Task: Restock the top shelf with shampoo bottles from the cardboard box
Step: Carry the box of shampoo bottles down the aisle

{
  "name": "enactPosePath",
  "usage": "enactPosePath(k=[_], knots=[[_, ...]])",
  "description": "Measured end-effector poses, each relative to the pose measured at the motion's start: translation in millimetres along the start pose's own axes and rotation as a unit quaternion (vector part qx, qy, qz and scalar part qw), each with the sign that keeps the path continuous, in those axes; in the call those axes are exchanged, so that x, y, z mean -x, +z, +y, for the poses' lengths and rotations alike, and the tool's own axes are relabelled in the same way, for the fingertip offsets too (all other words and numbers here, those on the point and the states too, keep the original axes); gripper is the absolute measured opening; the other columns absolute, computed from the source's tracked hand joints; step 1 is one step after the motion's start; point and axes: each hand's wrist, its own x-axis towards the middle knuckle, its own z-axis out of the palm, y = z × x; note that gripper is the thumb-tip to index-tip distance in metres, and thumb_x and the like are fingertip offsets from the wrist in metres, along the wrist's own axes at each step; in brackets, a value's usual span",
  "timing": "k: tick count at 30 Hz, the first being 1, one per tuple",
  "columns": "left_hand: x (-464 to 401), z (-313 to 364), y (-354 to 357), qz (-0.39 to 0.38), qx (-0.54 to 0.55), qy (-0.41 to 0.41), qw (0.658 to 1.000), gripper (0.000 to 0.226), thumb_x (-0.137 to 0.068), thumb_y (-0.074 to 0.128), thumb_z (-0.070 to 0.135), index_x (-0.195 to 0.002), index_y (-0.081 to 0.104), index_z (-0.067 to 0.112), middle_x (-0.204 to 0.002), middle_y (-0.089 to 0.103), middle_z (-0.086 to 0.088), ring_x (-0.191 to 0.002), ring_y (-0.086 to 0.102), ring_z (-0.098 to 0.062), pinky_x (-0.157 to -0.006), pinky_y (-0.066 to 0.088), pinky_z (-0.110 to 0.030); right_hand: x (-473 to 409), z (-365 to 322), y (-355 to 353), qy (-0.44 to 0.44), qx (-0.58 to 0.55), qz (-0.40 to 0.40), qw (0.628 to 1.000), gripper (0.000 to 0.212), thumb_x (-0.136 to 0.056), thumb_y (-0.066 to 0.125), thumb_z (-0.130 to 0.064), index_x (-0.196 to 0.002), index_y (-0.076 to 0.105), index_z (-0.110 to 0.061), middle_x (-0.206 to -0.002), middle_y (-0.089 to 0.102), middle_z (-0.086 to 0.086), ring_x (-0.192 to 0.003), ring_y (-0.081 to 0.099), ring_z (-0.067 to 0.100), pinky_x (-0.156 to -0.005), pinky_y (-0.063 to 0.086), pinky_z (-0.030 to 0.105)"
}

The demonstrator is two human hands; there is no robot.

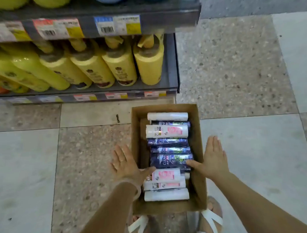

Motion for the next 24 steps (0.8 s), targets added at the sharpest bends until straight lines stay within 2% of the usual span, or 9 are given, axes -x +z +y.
enactPosePath(k=[3,5,8,11,14,17,19,22,24], knots=[[-35.3,-0.9,27.2,0.005,0.178,-0.050,0.983,0.130,-0.063,0.075,0.055,-0.144,-0.022,0.025,-0.158,-0.011,-0.002,-0.146,-0.002,-0.026,-0.117,0.016,-0.049,-39.2,7.6,29.2,0.039,-0.153,0.002,0.987,0.123,-0.068,0.073,-0.054,-0.148,-0.009,-0.010,-0.159,0.003,0.010,-0.146,0.011,0.026,-0.114,0.022,0.041],[-57.5,-3.0,41.2,0.005,0.302,-0.079,0.950,0.125,-0.065,0.080,0.039,-0.145,-0.015,0.031,-0.156,0.017,-0.007,-0.141,0.023,-0.029,-0.111,0.032,-0.047,-61.0,12.7,48.0,0.057,-0.256,0.011,0.965,0.123,-0.064,0.079,-0.047,-0.149,-0.006,-0.016,-0.155,0.022,0.010,-0.139,0.031,0.030,-0.107,0.035,0.044],[-69.4,-4.4,56.4,-0.008,0.295,-0.089,0.951,0.105,-0.067,0.080,0.035,-0.147,0.014,0.020,-0.140,0.047,-0.011,-0.126,0.047,-0.031,-0.098,0.043,-0.041,-72.6,23.1,76.8,0.080,-0.291,0.030,0.953,0.111,-0.064,0.080,-0.048,-0.148,0.011,-0.022,-0.144,0.044,0.008,-0.126,0.048,0.033,-0.098,0.045,0.045],[-79.3,-4.7,65.1,0.010,0.290,-0.125,0.949,0.067,-0.072,0.077,0.031,-0.126,0.047,0.007,-0.117,0.063,-0.013,-0.103,0.059,-0.028,-0.077,0.046,-0.032,-83.5,32.1,90.6,0.111,-0.327,0.032,0.938,0.071,-0.065,0.079,-0.045,-0.125,0.053,-0.016,-0.115,0.066,0.007,-0.107,0.061,0.030,-0.088,0.050,0.040],[-85.7,-4.9,70.2,0.031,0.274,-0.149,0.950,0.042,-0.080,0.070,0.025,-0.116,0.056,0.008,-0.104,0.067,-0.013,-0.079,0.054,-0.020,-0.067,0.041,-0.028,-91.7,30.0,94.8,0.138,-0.308,0.042,0.940,0.045,-0.075,0.072,-0.045,-0.102,0.067,-0.010,-0.094,0.069,0.013,-0.092,0.064,0.033,-0.081,0.052,0.040],[-89.7,-6.2,73.8,0.061,0.241,-0.158,0.956,0.025,-0.086,0.061,0.020,-0.107,0.058,0.007,-0.083,0.060,-0.007,-0.072,0.049,-0.019,-0.065,0.040,-0.029,-95.7,29.6,99.7,0.165,-0.230,0.104,0.953,0.044,-0.087,0.056,-0.046,-0.089,0.065,-0.003,-0.086,0.068,0.021,-0.084,0.062,0.039,-0.071,0.050,0.040],[-87.6,-4.8,74.5,0.072,0.220,-0.153,0.961,0.020,-0.087,0.058,0.018,-0.103,0.058,0.006,-0.077,0.053,-0.004,-0.071,0.050,-0.021,-0.064,0.041,-0.029,-95.9,29.6,100.1,0.163,-0.215,0.118,0.956,0.044,-0.089,0.054,-0.042,-0.085,0.064,0.000,-0.081,0.067,0.021,-0.079,0.061,0.040,-0.069,0.051,0.041],[-86.7,-3.9,74.6,0.089,0.198,-0.146,0.965,0.018,-0.086,0.057,0.016,-0.099,0.060,0.003,-0.074,0.053,-0.006,-0.072,0.055,-0.025,-0.065,0.045,-0.031,-97.5,32.5,96.7,0.146,-0.194,0.118,0.963,0.044,-0.090,0.054,-0.041,-0.081,0.063,0.002,-0.078,0.066,0.021,-0.078,0.061,0.040,-0.066,0.051,0.041],[-84.1,-2.2,73.1,0.091,0.185,-0.145,0.968,0.017,-0.086,0.057,0.015,-0.095,0.061,0.002,-0.069,0.051,-0.004,-0.069,0.052,-0.024,-0.063,0.042,-0.030,-96.4,35.0,92.9,0.134,-0.185,0.127,0.965,0.045,-0.089,0.054,-0.042,-0.081,0.063,0.002,-0.077,0.066,0.020,-0.076,0.061,0.039,-0.066,0.052,0.043]])
